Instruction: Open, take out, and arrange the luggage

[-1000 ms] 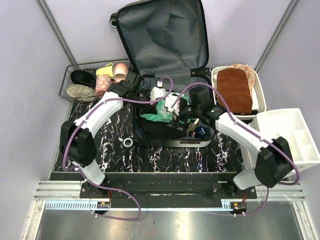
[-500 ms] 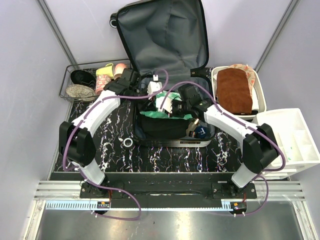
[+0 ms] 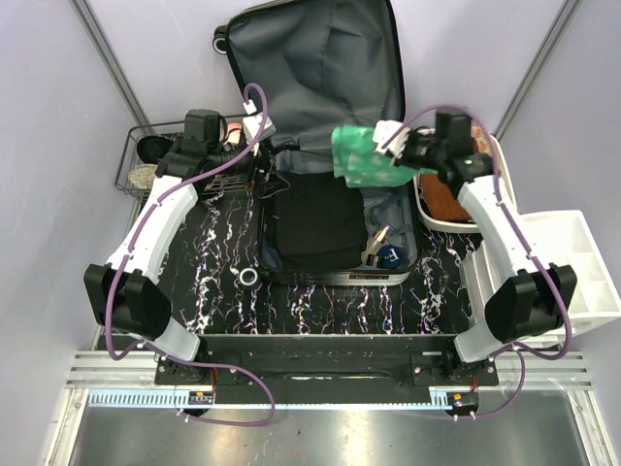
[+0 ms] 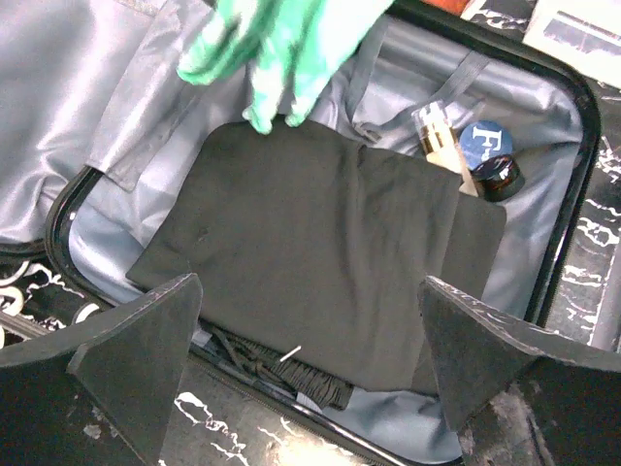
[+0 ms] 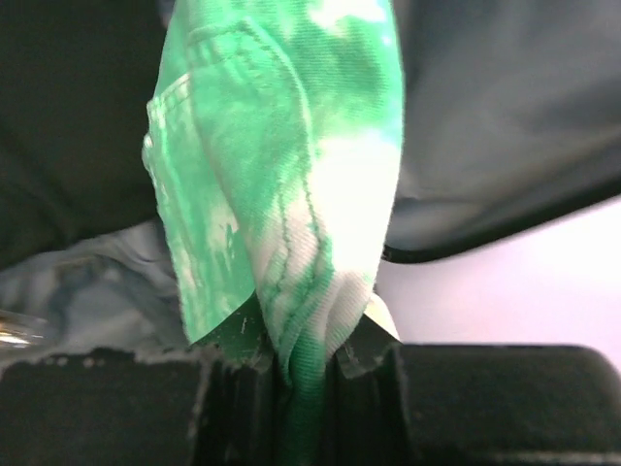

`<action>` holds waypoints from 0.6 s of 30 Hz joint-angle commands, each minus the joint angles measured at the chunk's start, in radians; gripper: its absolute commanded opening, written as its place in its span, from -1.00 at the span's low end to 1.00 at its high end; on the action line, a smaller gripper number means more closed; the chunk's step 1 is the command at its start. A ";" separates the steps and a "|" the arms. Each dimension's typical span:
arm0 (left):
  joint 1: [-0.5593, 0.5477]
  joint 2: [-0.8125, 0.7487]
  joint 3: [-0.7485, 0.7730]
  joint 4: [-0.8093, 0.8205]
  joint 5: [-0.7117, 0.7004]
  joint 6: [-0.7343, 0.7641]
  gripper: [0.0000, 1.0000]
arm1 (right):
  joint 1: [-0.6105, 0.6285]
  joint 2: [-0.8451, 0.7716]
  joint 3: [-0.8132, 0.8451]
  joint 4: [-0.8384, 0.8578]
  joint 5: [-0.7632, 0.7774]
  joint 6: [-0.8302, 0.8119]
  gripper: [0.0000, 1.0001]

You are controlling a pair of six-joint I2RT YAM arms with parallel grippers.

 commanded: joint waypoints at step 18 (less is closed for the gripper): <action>-0.005 0.028 -0.004 0.063 0.108 -0.124 0.98 | -0.557 0.521 0.822 0.237 -0.433 -0.110 -1.00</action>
